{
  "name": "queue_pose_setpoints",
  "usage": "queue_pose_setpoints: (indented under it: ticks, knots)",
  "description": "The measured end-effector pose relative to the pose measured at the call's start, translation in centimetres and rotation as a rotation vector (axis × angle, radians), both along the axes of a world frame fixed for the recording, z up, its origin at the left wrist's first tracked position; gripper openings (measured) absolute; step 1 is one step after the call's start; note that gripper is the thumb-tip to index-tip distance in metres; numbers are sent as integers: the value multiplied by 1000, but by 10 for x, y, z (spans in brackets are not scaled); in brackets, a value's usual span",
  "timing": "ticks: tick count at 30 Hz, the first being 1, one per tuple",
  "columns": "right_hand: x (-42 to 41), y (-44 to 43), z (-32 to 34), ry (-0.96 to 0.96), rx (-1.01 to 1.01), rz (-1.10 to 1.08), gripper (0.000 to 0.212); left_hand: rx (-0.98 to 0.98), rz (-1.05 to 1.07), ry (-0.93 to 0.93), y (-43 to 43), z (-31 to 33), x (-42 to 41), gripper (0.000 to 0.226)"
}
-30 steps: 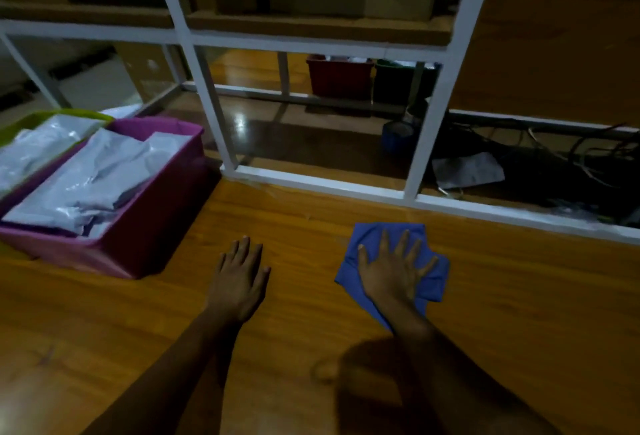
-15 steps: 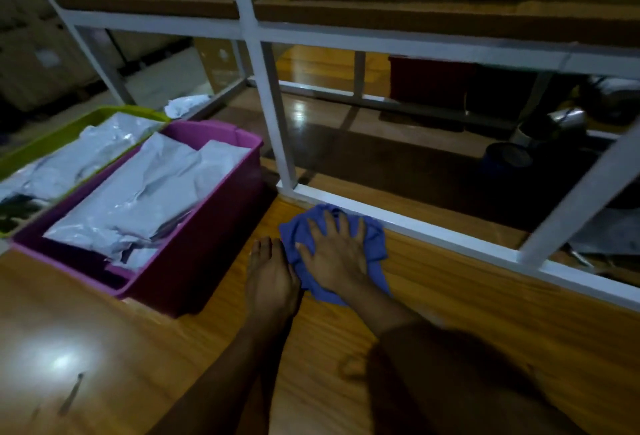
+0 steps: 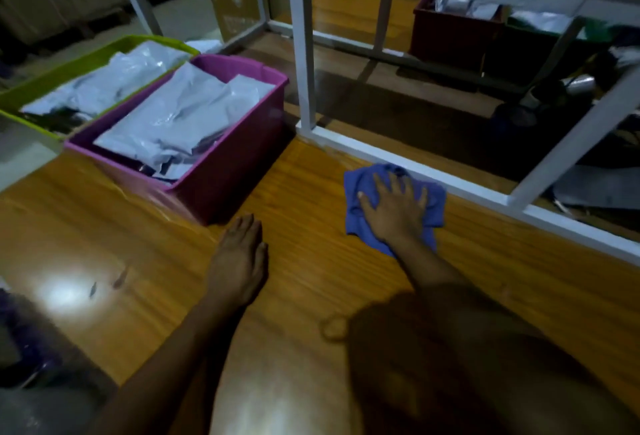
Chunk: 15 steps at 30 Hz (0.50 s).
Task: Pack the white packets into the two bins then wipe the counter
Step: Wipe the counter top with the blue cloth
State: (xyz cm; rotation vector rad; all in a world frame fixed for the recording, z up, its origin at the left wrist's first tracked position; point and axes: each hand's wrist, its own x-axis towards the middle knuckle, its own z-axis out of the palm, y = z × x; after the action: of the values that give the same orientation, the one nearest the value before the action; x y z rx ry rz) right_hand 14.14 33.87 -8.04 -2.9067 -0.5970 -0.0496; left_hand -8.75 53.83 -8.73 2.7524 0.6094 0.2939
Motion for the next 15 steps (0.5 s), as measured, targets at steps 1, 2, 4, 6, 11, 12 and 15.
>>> queue_pose_setpoints:
  ticks: [1,2,4,6,11,12,15]
  knots:
    - [-20,8,0,49,19,-68,63,-7,6,8,0,1,-12,60]
    - [-46,19,0,75,30,-59,64,-16,26,19,-2,2,-24,58]
    - [-106,40,-1,72,30,130,65,-12,90,-12,-7,5,-48,45]
    - [-163,46,-1,67,8,389,69,-35,216,-69,-8,9,-70,24]
    - [-197,-24,-2,22,2,627,72,-2,259,72,-8,7,-128,46]
    - [-191,-40,-4,15,3,511,73,3,224,94,-10,6,-141,53]
    - [-200,-71,-1,30,-10,112,69,-15,169,124,-18,7,-174,66]
